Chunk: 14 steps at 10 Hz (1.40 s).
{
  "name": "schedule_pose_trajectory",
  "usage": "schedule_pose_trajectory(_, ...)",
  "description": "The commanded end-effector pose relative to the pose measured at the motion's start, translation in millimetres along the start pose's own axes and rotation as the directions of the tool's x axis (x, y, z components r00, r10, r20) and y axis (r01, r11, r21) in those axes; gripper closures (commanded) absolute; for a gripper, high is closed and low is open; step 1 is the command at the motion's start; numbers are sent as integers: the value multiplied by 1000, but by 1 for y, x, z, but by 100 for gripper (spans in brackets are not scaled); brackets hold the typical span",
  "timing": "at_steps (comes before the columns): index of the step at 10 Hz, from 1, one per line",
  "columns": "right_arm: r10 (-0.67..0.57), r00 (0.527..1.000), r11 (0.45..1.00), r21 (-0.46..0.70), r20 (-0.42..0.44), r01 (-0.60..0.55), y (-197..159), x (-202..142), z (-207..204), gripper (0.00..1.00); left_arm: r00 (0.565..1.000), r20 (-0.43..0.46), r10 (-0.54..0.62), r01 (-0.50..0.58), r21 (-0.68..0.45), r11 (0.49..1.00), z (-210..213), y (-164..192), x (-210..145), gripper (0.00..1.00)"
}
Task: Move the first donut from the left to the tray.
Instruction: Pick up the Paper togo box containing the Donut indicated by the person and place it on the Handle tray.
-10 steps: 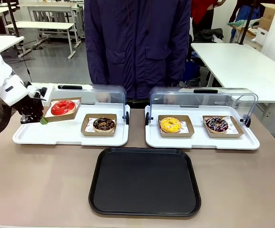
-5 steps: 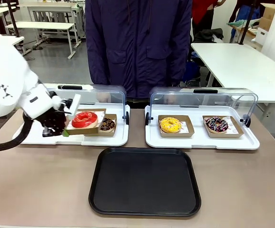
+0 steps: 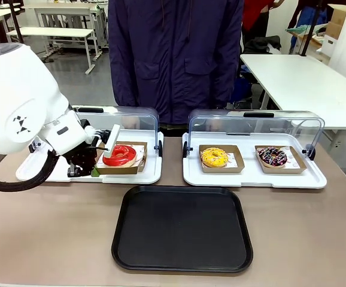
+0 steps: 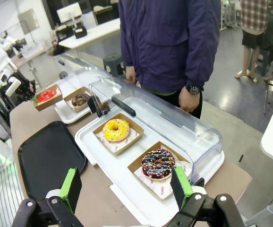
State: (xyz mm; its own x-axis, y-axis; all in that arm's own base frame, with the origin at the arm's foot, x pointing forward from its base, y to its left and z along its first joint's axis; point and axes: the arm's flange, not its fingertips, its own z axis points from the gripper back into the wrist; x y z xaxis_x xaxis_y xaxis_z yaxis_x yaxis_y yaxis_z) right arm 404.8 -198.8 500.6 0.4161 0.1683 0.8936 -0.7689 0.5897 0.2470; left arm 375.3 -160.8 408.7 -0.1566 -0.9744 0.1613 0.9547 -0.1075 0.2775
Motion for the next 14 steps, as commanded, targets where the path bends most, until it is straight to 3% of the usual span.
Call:
schedule_pose_trajectory(1, 12, 1000, 1000, 1, 19, -12, 2, 0, -2, 0, 1000, 4, -21, 20, 8, 1000, 1, 2, -5, 98)
schedule_pose_trajectory(4, 12, 1000, 1000, 1, 19, -12, 2, 0, -2, 0, 1000, 5, 3, -3, -1, 1000, 0, 1, -2, 98)
schedule_pose_trajectory(5, 12, 1000, 1000, 1, 19, -12, 2, 0, -2, 0, 998, -38, 54, -54, 1, 999, 1, -14, 26, 98)
schedule_pose_trajectory(8, 12, 1000, 1000, 1, 19, -12, 2, 0, -2, 0, 997, -27, 72, -72, -1, 997, -10, -61, 96, 98)
schedule_pose_trajectory(11, 12, 1000, 1000, 1, 19, -12, 2, 0, -2, 0, 998, -18, 57, -57, -33, 998, -35, -104, 147, 98)
schedule_pose_trajectory(14, 12, 1000, 1000, 1, 19, -12, 2, 0, -2, 0, 997, -54, 64, -65, -22, 998, -53, -132, 173, 98)
